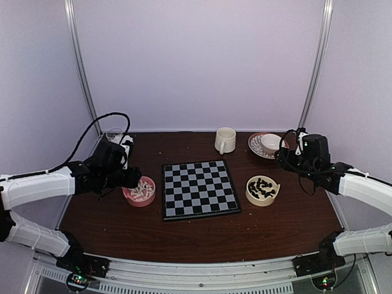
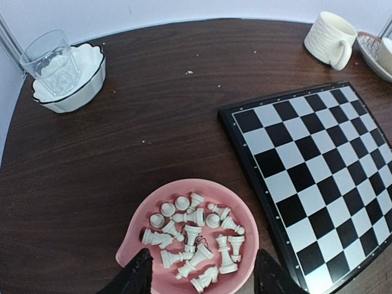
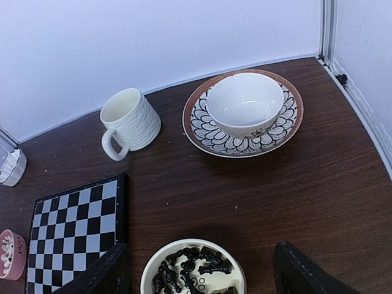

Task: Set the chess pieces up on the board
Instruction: Pick up the pawn from the storage box.

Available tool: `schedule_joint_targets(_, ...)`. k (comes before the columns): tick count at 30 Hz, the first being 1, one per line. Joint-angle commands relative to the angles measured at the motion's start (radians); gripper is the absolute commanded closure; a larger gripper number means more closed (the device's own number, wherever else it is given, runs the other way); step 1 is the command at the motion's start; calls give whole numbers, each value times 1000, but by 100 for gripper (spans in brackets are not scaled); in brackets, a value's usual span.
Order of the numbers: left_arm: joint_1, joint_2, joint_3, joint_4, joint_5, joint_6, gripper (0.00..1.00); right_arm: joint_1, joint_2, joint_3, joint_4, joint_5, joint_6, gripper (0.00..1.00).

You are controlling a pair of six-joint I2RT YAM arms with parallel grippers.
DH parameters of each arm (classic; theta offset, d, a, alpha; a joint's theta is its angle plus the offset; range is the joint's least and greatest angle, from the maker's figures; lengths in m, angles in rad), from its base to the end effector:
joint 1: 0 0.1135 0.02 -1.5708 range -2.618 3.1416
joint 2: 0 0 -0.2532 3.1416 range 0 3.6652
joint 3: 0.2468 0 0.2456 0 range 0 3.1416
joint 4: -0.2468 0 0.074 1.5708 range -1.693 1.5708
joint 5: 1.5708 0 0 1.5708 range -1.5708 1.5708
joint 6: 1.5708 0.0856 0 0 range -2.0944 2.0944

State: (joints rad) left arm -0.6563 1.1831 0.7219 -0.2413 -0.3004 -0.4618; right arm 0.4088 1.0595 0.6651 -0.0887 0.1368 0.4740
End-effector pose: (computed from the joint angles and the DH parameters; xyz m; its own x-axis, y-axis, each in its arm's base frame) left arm 0.2398 -0.1527 0.1950 -0.6383 -0.0456 -0.7685 0.1336 0.9765 -0.1689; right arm 0.2613 0.1005 0.2244 -0.5084 0.2726 -0.8168 -0.0572 0.9358 0.3479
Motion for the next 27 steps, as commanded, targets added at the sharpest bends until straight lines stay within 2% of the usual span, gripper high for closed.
schedule_joint_targets(1,-2,117,98,-65,-53,36,49,11,-1,33,-1,1,-17,18)
schedule_joint_targets(3,-2,162,127,-78,-60,39,57,13,-3,33,-2,1,-18,18)
schedule_joint_targets(10,29,273,188,-127,-65,40,65,15,-1,37,-6,0,-20,18)
schedule_joint_targets(19,81,398,238,-99,44,52,67,16,3,41,-7,-7,-20,18)
schedule_joint_targets(27,81,499,307,-101,25,83,76,16,8,41,-7,-1,-21,18)
